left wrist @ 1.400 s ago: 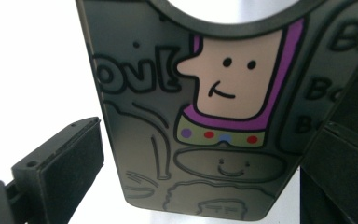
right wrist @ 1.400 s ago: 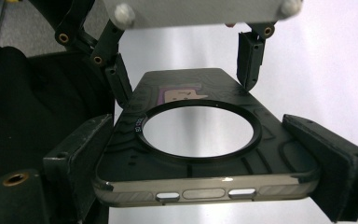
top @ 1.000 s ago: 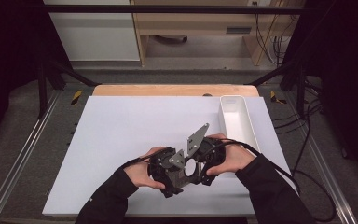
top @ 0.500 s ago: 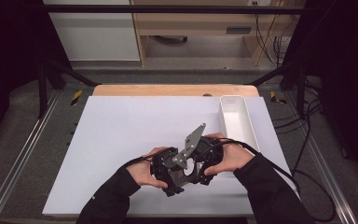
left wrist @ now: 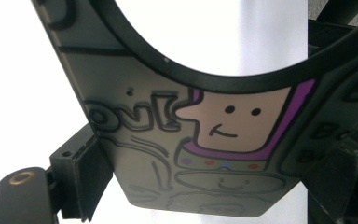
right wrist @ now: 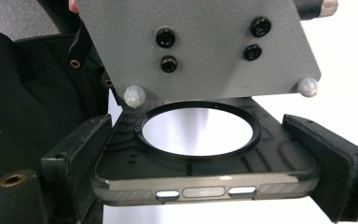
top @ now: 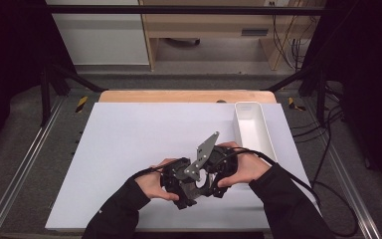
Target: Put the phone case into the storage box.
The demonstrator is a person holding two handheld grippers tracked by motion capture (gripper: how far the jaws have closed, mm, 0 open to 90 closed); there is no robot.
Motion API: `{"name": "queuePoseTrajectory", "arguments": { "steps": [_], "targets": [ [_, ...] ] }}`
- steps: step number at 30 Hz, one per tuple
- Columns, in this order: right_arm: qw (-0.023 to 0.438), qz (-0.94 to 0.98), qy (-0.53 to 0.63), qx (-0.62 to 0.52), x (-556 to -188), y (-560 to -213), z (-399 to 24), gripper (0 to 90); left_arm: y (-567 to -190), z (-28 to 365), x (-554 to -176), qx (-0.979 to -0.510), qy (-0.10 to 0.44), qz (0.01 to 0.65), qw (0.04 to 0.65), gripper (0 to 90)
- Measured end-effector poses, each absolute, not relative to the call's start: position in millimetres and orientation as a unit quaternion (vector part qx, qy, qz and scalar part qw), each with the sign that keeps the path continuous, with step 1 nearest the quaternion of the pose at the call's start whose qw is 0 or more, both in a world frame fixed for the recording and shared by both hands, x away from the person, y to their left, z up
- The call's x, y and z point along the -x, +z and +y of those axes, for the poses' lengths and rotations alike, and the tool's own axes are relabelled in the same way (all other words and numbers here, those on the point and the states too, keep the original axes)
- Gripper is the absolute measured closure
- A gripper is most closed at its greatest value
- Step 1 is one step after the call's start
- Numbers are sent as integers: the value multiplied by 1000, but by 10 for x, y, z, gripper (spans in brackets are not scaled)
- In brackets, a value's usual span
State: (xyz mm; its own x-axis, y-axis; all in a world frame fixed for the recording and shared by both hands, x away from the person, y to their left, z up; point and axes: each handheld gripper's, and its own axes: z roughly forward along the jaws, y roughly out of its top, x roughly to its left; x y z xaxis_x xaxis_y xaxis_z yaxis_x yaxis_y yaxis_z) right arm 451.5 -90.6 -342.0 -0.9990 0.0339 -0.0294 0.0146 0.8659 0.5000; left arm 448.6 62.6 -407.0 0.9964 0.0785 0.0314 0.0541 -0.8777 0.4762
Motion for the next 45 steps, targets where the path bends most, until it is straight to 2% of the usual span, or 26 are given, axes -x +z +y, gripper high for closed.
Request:
{"name": "queuePoseTrajectory", "arguments": {
  "steps": [8, 13, 19, 30, 45],
  "targets": [
    [18, 963, 267, -11, -4523, -3416, -914, 107, -4062, 642, -4480, -967, 32, 33, 251, 116],
    [13, 961, 277, -10, -4507, -3407, -925, 56, -4049, 665, -4476, -964, 34, 36, 261, 116],
    [30, 954, 298, -12, -4483, -3348, -972, 22, -4041, 725, -4489, -961, 29, 44, 273, 116],
    [61, 936, 345, -24, -4431, -3241, -1134, 17, -4076, 893, -4477, -948, 30, 60, 312, 115],
    [67, 898, 433, -46, -4414, -3245, -1355, 15, -4124, 1060, -4426, -923, 38, 75, 376, 114]
  ]
}}
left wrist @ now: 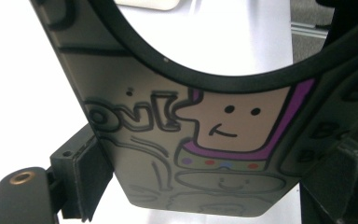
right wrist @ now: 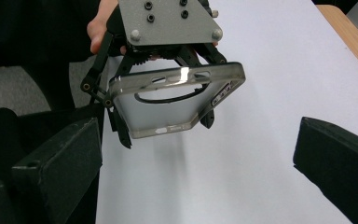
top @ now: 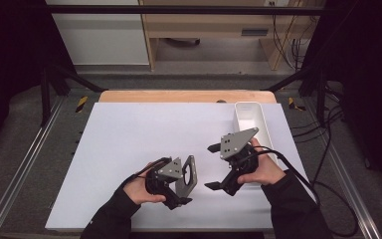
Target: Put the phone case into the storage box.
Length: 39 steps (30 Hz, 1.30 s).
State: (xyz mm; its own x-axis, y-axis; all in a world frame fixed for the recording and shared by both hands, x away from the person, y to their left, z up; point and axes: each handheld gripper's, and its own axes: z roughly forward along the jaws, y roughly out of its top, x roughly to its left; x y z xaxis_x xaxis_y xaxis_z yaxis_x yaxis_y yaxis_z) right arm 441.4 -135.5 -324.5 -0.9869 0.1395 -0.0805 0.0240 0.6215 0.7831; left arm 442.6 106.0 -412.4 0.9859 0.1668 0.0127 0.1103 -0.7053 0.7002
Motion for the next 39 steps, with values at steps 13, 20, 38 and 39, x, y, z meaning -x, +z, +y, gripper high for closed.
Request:
{"name": "queuePoseTrajectory", "arguments": {
  "steps": [13, 20, 38, 39],
  "targets": [
    [50, 871, 484, -63, -4399, -3441, -1434, 10, -4205, 1095, -4410, -906, 39, 85, 413, 114],
    [42, 864, 498, -61, -4375, -3516, -1418, 11, -4258, 1106, -4391, -898, 27, 84, 430, 114],
    [27, 856, 513, -56, -4350, -3641, -1301, 13, -4195, 1079, -4379, -893, 20, 73, 443, 115],
    [26, 856, 514, -56, -4349, -3644, -1297, 14, -4188, 1072, -4378, -893, 18, 72, 444, 115]
  ]
}}
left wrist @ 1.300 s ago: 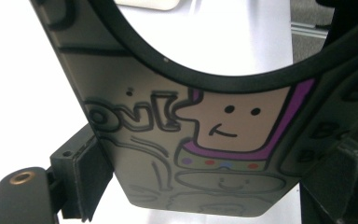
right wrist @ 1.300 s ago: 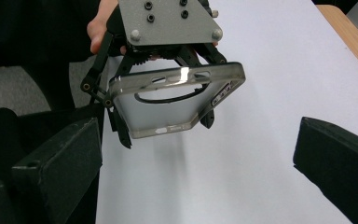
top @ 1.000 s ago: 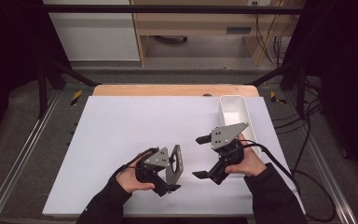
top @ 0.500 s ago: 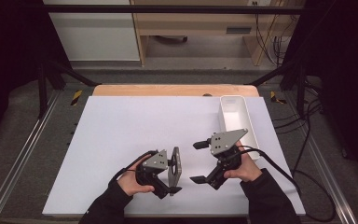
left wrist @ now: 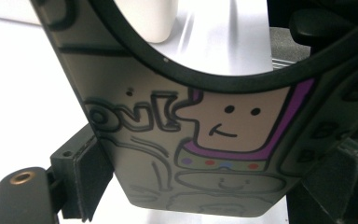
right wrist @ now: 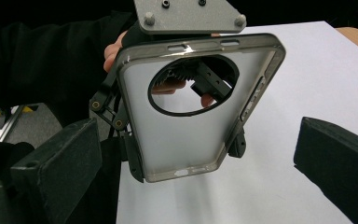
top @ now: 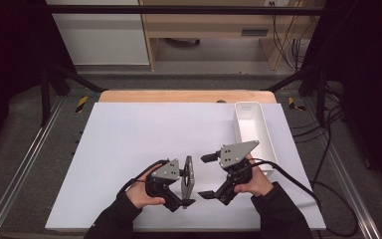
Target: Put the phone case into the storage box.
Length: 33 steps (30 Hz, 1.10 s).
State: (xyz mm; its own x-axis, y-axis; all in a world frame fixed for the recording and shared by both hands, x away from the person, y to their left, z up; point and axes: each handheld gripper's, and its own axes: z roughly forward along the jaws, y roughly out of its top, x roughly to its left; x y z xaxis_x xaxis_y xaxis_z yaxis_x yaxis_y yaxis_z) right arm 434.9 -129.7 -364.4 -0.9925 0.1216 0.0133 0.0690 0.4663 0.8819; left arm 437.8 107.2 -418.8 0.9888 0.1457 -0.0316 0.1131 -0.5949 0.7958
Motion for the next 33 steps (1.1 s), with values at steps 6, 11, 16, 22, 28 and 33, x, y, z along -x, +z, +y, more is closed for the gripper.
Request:
{"name": "queuePoseTrajectory", "arguments": {
  "steps": [6, 11, 16, 22, 28, 33],
  "targets": [
    [20, 853, 520, -52, -4348, -3655, -1278, 17, -4154, 1021, -4370, -895, 18, 64, 442, 115],
    [17, 852, 520, -50, -4344, -3661, -1270, 19, -4141, 979, -4370, -896, 15, 59, 441, 115],
    [13, 852, 522, -46, -4339, -3663, -1265, 23, -4132, 952, -4373, -895, 15, 56, 443, 115],
    [8, 851, 523, -43, -4339, -3665, -1250, 27, -4141, 916, -4363, -896, 11, 51, 442, 115],
    [4, 849, 526, -42, -4345, -3666, -1240, 37, -4145, 891, -4354, -896, 10, 46, 441, 115],
    [1, 848, 529, -41, -4352, -3671, -1235, 46, -4155, 875, -4347, -896, 8, 44, 441, 115]
  ]
}}
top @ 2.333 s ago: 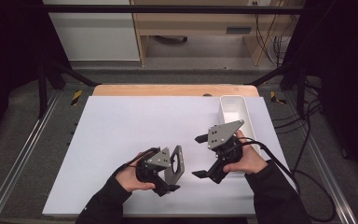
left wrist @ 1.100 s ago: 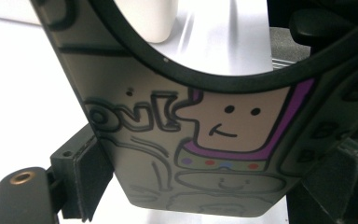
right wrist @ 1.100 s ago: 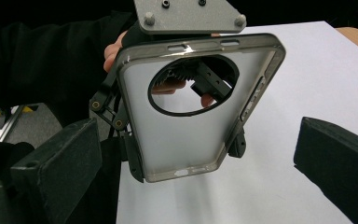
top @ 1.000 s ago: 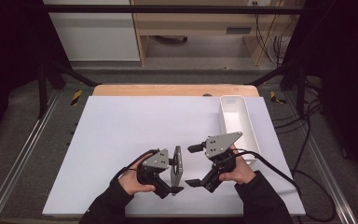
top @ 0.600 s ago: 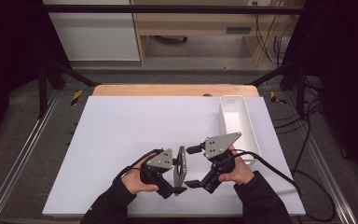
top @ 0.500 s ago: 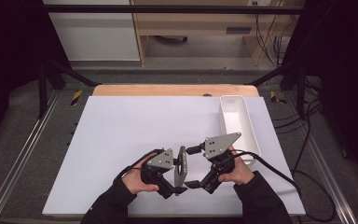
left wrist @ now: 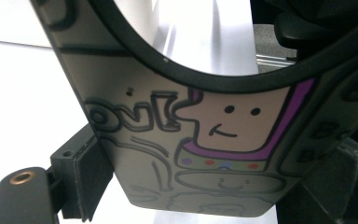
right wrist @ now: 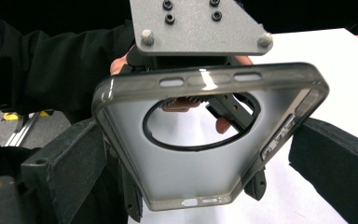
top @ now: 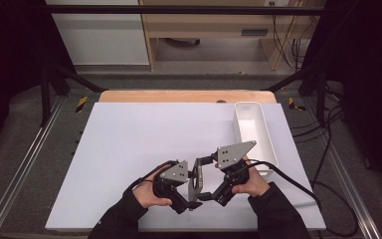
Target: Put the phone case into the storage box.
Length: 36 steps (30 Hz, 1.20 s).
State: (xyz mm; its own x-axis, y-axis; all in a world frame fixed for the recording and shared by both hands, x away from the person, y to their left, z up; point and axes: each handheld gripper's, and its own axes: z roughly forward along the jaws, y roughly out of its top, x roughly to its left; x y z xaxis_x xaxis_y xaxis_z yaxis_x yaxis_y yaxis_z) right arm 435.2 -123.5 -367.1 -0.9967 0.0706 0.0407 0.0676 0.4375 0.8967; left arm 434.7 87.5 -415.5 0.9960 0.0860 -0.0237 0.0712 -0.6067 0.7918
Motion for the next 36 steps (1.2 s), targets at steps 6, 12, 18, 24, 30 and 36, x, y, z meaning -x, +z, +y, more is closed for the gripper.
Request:
{"name": "queuePoseTrajectory", "arguments": {
  "steps": [6, 12, 18, 24, 30, 36],
  "targets": [
    [-2, 846, 531, -38, -4355, -3677, -1229, 73, -4158, 863, -4338, -897, 7, 39, 441, 115],
    [-4, 847, 530, -36, -4357, -3685, -1224, 89, -4161, 856, -4332, -898, 7, 36, 439, 115],
    [-3, 848, 529, -35, -4356, -3691, -1222, 101, -4163, 851, -4326, -898, 3, 34, 439, 115],
    [-2, 848, 529, -32, -4352, -3692, -1222, 105, -4163, 848, -4326, -898, 4, 32, 439, 115],
    [1, 846, 532, -31, -4350, -3694, -1220, 108, -4163, 848, -4324, -898, 7, 33, 439, 115],
    [2, 846, 533, -31, -4351, -3698, -1217, 112, -4165, 850, -4327, -898, 6, 34, 439, 115]
  ]
}}
